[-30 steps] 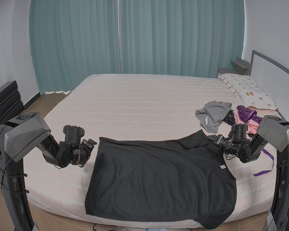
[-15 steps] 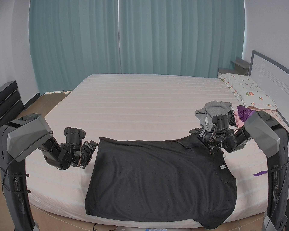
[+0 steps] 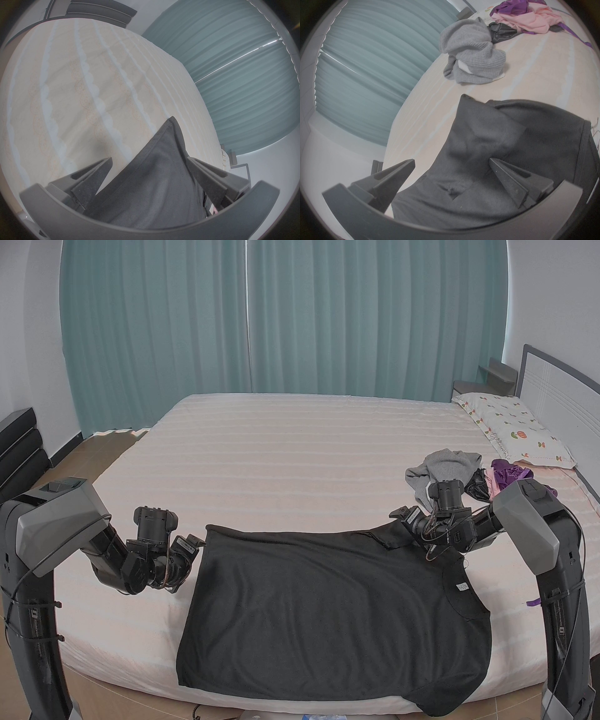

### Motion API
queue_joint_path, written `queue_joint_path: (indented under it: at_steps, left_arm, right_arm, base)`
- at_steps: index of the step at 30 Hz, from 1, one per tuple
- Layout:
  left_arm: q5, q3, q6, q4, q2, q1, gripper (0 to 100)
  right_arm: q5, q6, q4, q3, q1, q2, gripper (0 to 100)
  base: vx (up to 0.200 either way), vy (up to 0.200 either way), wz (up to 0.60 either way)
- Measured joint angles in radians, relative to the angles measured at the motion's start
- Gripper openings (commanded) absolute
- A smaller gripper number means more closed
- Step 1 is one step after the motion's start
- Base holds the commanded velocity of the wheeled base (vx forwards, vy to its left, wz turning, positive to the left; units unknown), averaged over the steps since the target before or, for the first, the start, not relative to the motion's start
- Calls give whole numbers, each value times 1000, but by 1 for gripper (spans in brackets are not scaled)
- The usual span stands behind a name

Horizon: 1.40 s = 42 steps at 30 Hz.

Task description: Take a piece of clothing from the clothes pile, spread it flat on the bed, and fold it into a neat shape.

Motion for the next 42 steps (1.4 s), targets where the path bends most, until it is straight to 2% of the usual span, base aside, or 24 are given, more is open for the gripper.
queue_joint_path:
  at_steps: [5,13,22,28,35,38,42]
  left_arm:
    - [0,1,0,0,0,0,100]
    - [1,0,2,0,2,-1,100]
    - [1,-1,1,0,2,-3,100]
    - [1,0,1,0,2,-5,100]
    - [1,0,1,-1,2,-6,100]
    - [2,1,2,0,2,-6,100]
    - [3,1,2,0,2,-6,100]
  right_arm:
    - [-72,2,2,-70,7,44,100]
    - [-133,12,-17,-177,23,99,100]
    - [-169,94,-250,-291,8,127,100]
    - [-158,77,-255,-241,-14,97,100]
    - [-97,-39,-214,-82,-15,47,100]
    - [-58,-69,-187,-23,-3,28,100]
    - [-47,-101,-159,7,25,26,100]
  base:
    - [0,0,0]
    - [0,0,0]
    - [0,0,0]
    - [0,0,0]
    - [0,0,0]
    - [0,0,0]
    - [0,0,0]
